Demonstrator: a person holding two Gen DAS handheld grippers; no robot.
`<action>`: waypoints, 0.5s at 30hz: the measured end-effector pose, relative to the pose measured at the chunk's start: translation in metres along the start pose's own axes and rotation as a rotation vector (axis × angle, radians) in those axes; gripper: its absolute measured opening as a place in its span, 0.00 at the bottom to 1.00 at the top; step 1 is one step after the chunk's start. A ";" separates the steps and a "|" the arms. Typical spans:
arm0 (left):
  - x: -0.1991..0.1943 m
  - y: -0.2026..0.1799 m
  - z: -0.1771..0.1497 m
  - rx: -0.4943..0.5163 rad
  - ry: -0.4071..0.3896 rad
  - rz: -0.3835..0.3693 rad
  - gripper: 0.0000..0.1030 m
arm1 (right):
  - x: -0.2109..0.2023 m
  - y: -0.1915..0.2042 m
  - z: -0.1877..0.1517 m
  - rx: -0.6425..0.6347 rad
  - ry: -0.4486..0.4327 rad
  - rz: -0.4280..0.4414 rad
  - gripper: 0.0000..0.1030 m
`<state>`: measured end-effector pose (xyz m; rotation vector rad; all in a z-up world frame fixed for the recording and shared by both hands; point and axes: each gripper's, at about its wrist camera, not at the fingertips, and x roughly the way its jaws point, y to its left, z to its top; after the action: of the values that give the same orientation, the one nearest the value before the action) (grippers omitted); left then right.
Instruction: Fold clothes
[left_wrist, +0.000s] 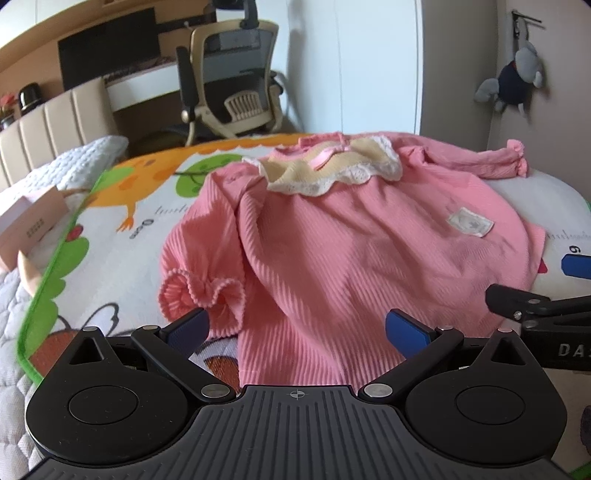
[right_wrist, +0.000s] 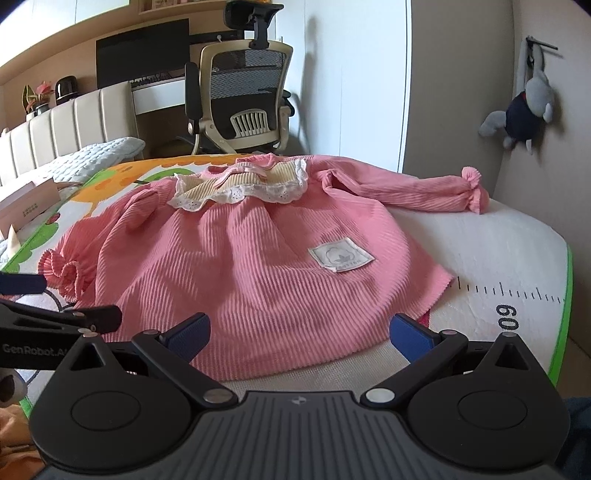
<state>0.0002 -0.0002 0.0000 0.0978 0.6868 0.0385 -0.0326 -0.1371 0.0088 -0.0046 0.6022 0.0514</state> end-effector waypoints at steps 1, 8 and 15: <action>0.000 0.000 0.000 -0.004 0.011 0.001 1.00 | 0.002 -0.001 -0.002 0.006 0.011 0.000 1.00; 0.012 0.003 -0.003 -0.035 0.112 -0.021 1.00 | 0.009 -0.008 -0.002 0.033 0.047 -0.016 1.00; 0.015 0.002 -0.001 -0.037 0.125 -0.020 1.00 | 0.010 -0.008 -0.002 0.038 0.054 -0.014 1.00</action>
<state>0.0108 0.0029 -0.0102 0.0535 0.8117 0.0387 -0.0256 -0.1451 0.0014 0.0269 0.6569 0.0258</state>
